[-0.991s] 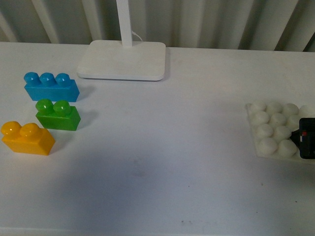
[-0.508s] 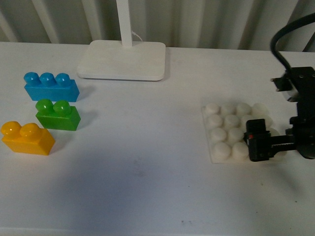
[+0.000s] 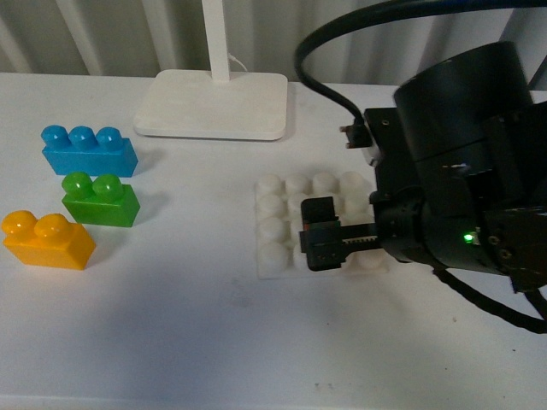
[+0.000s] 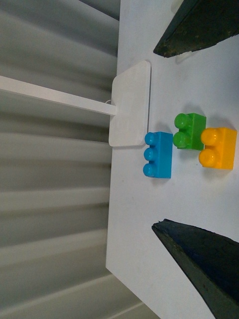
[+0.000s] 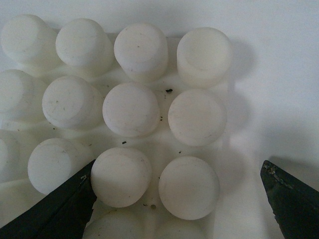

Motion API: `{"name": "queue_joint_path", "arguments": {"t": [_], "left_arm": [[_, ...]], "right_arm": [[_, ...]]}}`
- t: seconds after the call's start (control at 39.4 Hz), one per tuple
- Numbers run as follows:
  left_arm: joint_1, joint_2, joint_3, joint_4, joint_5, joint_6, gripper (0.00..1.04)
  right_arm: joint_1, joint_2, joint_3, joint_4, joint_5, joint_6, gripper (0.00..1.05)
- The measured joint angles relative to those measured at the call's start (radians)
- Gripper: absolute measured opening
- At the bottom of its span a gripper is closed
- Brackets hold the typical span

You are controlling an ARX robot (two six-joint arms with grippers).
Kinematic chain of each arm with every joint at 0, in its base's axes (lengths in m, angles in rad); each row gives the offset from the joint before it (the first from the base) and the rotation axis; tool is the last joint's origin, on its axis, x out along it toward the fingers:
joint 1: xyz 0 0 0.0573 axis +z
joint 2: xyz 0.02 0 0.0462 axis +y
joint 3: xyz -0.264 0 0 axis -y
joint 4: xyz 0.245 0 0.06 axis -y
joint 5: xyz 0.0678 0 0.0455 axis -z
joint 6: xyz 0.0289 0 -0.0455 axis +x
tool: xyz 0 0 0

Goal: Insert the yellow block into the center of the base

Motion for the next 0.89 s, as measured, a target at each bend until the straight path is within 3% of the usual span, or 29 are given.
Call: {"name": "queue_joint_path", "arguments": {"t": [0.43,0.89], "left_arm": [[0.000,0.000,0.000,0.000,0.000,0.000,0.98],[0.000,0.000,0.000,0.000,0.000,0.000,0.98]], "right_arm": [[0.117,0.071,0.135,-0.066,0.059,0.116,0.95],[0.159,0.117,0.218,-0.077,0.070,0.191,0.95]]}}
